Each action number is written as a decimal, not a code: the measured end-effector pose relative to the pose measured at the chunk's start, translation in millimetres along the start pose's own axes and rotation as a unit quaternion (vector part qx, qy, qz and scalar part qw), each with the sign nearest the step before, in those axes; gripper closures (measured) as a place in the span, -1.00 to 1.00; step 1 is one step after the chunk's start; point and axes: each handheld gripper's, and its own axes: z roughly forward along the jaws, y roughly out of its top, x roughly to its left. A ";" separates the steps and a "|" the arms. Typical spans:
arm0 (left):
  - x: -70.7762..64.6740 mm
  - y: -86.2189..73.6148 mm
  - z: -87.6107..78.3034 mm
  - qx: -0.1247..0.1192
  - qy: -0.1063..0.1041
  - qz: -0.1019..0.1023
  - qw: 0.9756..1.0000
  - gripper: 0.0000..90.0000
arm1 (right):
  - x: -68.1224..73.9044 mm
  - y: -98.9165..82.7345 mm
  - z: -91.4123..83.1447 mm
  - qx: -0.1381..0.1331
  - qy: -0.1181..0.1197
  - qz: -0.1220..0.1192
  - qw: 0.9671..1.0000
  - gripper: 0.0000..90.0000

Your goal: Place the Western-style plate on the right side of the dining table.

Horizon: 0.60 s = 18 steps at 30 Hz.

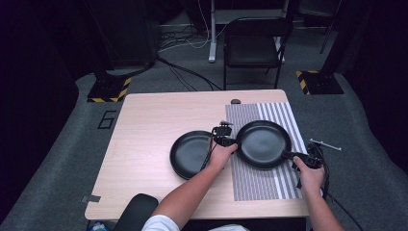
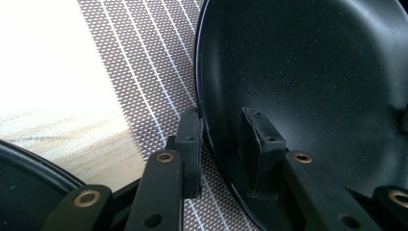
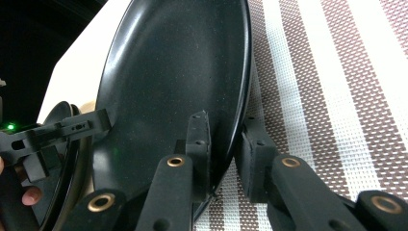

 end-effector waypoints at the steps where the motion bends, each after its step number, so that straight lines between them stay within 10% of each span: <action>1: -0.1 0.1 0.1 0.000 0.000 0.000 1.000 0.57 | -0.2 0.0 0.3 0.000 0.000 -0.001 1.000 0.69; 18: 1.8 0.5 1.4 0.007 -0.003 -0.007 1.000 0.57 | -4.7 -1.3 3.3 0.007 0.002 0.017 1.000 0.68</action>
